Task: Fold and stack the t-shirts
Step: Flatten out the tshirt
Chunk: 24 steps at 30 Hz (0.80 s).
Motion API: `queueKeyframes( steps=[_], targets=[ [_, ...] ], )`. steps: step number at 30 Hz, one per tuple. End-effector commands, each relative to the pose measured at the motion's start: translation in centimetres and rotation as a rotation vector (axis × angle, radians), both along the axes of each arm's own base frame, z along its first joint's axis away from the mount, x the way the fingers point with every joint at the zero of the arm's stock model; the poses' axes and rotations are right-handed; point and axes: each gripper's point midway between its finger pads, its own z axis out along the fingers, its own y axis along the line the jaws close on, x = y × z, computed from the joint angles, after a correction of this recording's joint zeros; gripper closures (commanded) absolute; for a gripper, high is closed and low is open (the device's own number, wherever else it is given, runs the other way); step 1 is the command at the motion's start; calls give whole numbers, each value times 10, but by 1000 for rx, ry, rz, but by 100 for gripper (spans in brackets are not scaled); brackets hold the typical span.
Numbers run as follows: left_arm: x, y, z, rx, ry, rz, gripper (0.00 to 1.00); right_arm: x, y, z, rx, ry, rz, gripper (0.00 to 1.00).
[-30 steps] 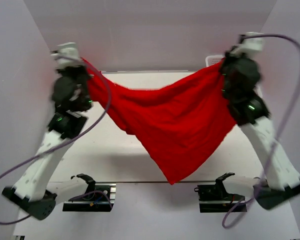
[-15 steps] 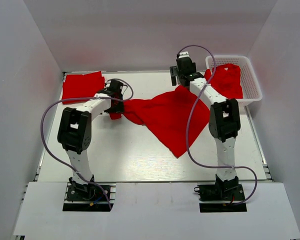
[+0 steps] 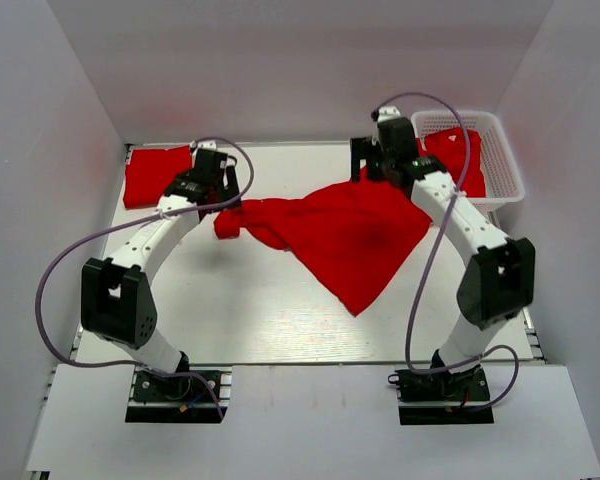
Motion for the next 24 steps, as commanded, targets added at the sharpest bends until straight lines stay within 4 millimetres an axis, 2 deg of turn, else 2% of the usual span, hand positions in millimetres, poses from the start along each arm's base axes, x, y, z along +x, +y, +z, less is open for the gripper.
queueKeyframes(
  steps=[1,2,7,8,10,11,12,13,14,16,17,18,19,24],
  targets=[
    [-28,2,-22,-31,72,4,1,-59,1,-49,61,203,26,10],
    [-36,2,-36,-37,106,4,1,-69,4,-44,82,202,53,10],
    [-35,9,-50,-97,110,19,1,-107,-6,-67,43,270,56,10],
    [-35,5,-57,-112,124,4,1,-115,-1,-71,51,283,79,10],
    [-32,10,-62,-137,114,11,1,-127,3,-78,69,310,94,10],
    [-30,4,-60,-161,105,-9,1,-137,15,-82,78,319,137,10],
    [-30,6,-64,-166,105,-15,1,-141,10,-87,83,333,123,10],
    [-25,6,-68,-183,98,-18,1,-150,20,-90,110,353,155,10],
    [-26,4,-72,-184,110,-32,1,-157,21,-96,107,370,166,10],
    [-18,6,-72,-212,90,-35,1,-161,31,-97,124,365,196,10],
    [-16,2,-70,-225,83,-46,1,-172,32,-108,94,394,208,10],
    [-11,2,-80,-225,93,-66,1,-179,36,-111,72,396,221,10],
    [-9,-1,-78,-237,85,-78,1,-179,35,-111,56,389,239,10],
    [-6,3,-101,-239,131,-87,1,-194,28,-121,-43,372,212,10]
  ],
)
